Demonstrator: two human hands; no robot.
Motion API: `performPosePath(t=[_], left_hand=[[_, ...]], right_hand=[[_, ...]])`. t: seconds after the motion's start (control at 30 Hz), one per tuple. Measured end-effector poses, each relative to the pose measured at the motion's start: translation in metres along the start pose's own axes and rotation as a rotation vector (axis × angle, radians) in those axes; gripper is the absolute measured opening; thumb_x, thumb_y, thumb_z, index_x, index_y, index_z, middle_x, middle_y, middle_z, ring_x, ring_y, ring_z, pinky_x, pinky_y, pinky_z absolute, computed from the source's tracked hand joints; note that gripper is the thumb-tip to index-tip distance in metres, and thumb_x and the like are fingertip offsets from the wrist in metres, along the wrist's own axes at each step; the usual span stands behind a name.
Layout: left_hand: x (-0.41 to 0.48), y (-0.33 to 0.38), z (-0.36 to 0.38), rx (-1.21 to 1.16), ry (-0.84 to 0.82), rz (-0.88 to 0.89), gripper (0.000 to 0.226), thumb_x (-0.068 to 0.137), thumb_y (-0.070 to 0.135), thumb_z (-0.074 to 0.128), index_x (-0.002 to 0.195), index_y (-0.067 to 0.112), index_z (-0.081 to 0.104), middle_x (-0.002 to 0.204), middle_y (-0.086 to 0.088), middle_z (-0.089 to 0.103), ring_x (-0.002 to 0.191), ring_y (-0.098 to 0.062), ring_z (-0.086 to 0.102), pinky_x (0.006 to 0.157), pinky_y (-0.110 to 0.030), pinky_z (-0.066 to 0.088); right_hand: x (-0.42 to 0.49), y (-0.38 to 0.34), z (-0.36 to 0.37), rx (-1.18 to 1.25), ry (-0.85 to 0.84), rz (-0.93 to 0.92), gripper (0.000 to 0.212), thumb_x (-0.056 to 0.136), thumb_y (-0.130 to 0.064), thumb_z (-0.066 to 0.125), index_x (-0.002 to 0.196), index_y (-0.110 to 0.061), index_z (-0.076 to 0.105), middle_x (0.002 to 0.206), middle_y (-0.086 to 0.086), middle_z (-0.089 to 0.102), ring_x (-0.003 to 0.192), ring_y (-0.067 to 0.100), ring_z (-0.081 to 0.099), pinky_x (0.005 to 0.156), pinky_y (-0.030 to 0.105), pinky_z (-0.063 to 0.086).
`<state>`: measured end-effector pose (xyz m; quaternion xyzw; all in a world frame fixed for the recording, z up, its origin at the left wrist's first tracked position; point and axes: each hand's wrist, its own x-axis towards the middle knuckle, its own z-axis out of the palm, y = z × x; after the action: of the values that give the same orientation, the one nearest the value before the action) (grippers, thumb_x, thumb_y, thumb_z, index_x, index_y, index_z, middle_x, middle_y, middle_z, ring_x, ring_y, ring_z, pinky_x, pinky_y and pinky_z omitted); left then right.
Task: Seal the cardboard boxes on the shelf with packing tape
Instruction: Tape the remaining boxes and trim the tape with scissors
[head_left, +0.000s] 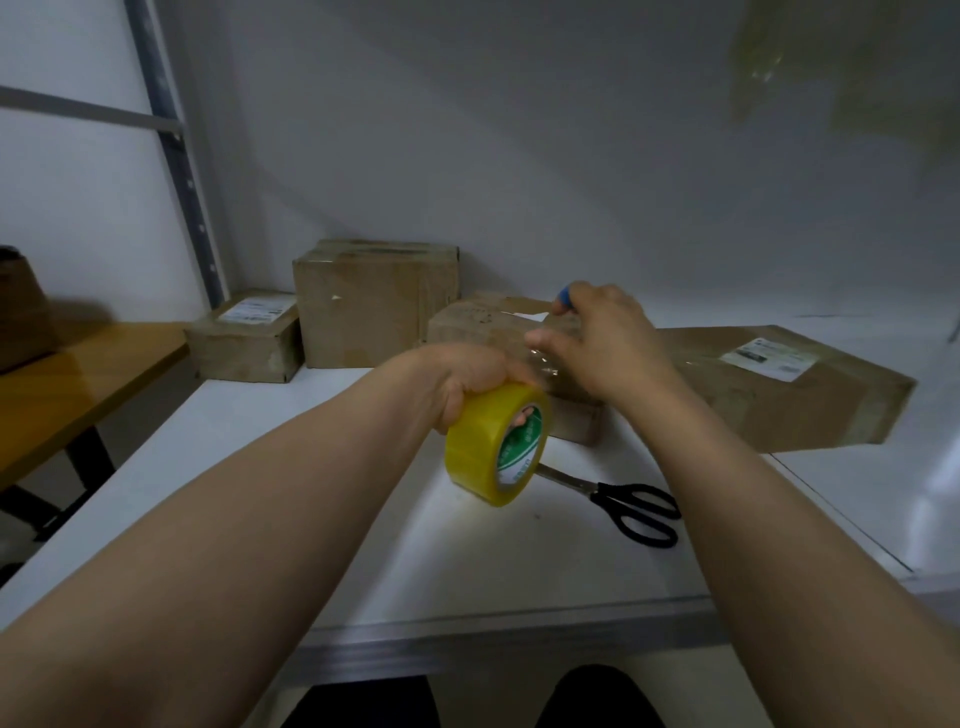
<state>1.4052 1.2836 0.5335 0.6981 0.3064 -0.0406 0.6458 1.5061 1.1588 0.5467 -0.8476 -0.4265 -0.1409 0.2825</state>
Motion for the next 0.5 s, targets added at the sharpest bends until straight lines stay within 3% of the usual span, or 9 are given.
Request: performPosePath(t=[0.1,0.2,0.33,0.43,0.5], left_hand=[[0.0,0.0,-0.001,-0.006,-0.011,-0.005,0.02,0.09,0.022,0.072,0.103,0.007,0.067,0.074,-0.011,0.068,0.054,-0.018,0.063,0.056,-0.03,0.057],[0.0,-0.001,-0.003,0.016,-0.019,-0.001,0.023,0.091,0.024,0.071,0.107,0.007,0.068,0.093,-0.015,0.071,0.076,-0.025,0.068,0.068,-0.037,0.06],[-0.002,0.0,-0.008,0.01,-0.028,0.017,0.024,0.088,0.021,0.073,0.107,0.007,0.067,0.068,-0.01,0.068,0.051,-0.017,0.063,0.054,-0.03,0.054],[-0.012,0.0,-0.008,0.133,-0.129,0.01,0.01,0.091,0.02,0.07,0.088,0.011,0.068,0.065,-0.006,0.064,0.05,-0.013,0.057,0.05,-0.021,0.053],[-0.019,-0.002,-0.008,0.181,-0.137,0.01,0.014,0.092,0.022,0.069,0.082,0.011,0.068,0.066,-0.006,0.063,0.053,-0.013,0.055,0.053,-0.021,0.053]], right_hand=[[0.005,0.004,0.025,-0.135,-0.057,0.038,0.054,0.09,-0.058,0.062,0.132,-0.026,0.054,0.132,0.008,0.056,0.126,0.03,0.048,0.104,0.044,0.039],[0.003,0.01,0.04,-0.217,0.016,0.04,0.053,0.092,-0.058,0.058,0.137,-0.03,0.052,0.139,0.007,0.052,0.132,0.029,0.04,0.104,0.045,0.033],[0.004,0.012,0.042,-0.196,0.035,0.037,0.054,0.091,-0.061,0.057,0.135,-0.03,0.053,0.136,0.006,0.053,0.13,0.028,0.041,0.104,0.044,0.032],[0.005,0.014,0.043,-0.226,0.04,0.024,0.061,0.088,-0.064,0.059,0.137,-0.029,0.052,0.136,0.006,0.053,0.13,0.028,0.041,0.103,0.044,0.032],[0.004,0.013,0.045,-0.238,0.048,0.022,0.062,0.088,-0.065,0.058,0.137,-0.029,0.052,0.136,0.007,0.053,0.13,0.029,0.041,0.104,0.045,0.032]])
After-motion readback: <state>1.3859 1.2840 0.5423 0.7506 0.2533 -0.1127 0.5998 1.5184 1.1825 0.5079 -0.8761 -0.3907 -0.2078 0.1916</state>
